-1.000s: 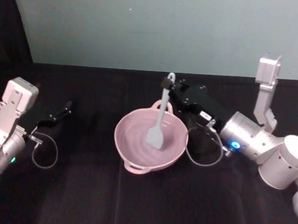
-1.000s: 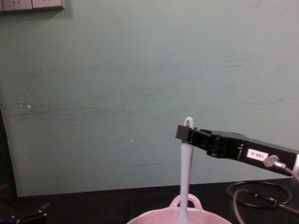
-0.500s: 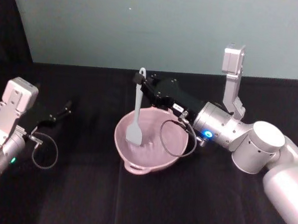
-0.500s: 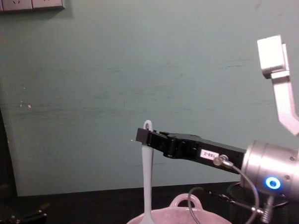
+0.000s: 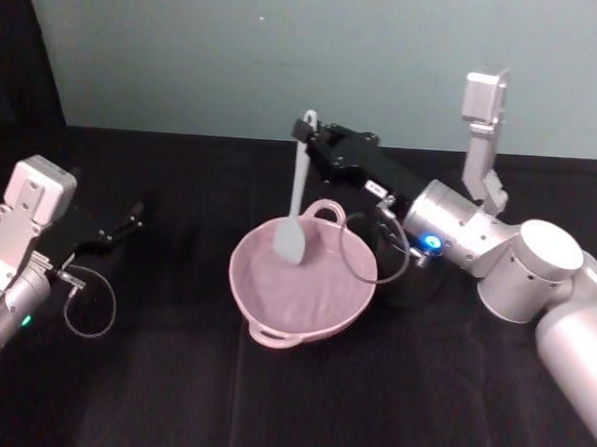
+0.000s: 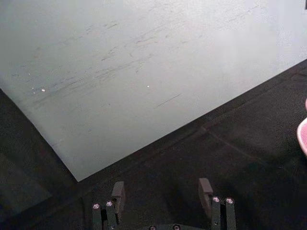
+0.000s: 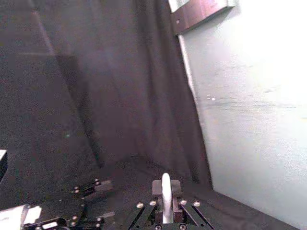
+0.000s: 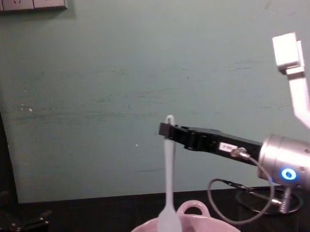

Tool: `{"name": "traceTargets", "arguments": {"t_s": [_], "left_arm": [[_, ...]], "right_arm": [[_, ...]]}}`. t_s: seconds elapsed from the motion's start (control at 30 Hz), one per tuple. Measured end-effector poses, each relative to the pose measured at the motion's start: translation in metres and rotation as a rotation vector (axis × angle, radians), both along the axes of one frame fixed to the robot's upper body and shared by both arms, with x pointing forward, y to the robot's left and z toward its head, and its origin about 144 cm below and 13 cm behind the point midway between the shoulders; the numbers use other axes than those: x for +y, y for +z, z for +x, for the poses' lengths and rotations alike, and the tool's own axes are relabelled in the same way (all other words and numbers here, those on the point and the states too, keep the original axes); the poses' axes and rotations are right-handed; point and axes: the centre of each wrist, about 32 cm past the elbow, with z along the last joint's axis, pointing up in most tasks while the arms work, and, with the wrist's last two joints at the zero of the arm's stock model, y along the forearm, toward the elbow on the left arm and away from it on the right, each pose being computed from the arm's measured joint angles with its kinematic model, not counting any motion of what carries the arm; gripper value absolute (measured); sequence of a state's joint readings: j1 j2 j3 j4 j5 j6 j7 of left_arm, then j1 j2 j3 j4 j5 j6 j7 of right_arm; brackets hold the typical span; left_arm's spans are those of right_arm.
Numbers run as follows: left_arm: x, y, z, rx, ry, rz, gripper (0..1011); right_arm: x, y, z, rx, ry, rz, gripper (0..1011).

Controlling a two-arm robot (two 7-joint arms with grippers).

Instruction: Use the one hand to pick up the spoon and stir the clear water in the bowl.

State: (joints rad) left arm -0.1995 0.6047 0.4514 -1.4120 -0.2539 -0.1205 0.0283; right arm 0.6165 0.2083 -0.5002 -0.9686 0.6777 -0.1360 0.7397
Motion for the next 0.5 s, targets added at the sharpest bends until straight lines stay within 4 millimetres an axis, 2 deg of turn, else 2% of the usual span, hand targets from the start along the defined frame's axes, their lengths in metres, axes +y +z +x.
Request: {"name": "traceTargets", "arguments": {"t_s": [0.23,0.5], "left_arm": [[0.0,0.0,0.0,0.0,0.0,0.0,1011],[0.0,0.0,0.0,0.0,0.0,0.0,1011]], "right_arm": [[-0.025,0.0,-0.014,-0.002,-0.059,0.004,109],[-0.038,-0.002,-0.039,0.012,-0.076,0.002,109]]}}
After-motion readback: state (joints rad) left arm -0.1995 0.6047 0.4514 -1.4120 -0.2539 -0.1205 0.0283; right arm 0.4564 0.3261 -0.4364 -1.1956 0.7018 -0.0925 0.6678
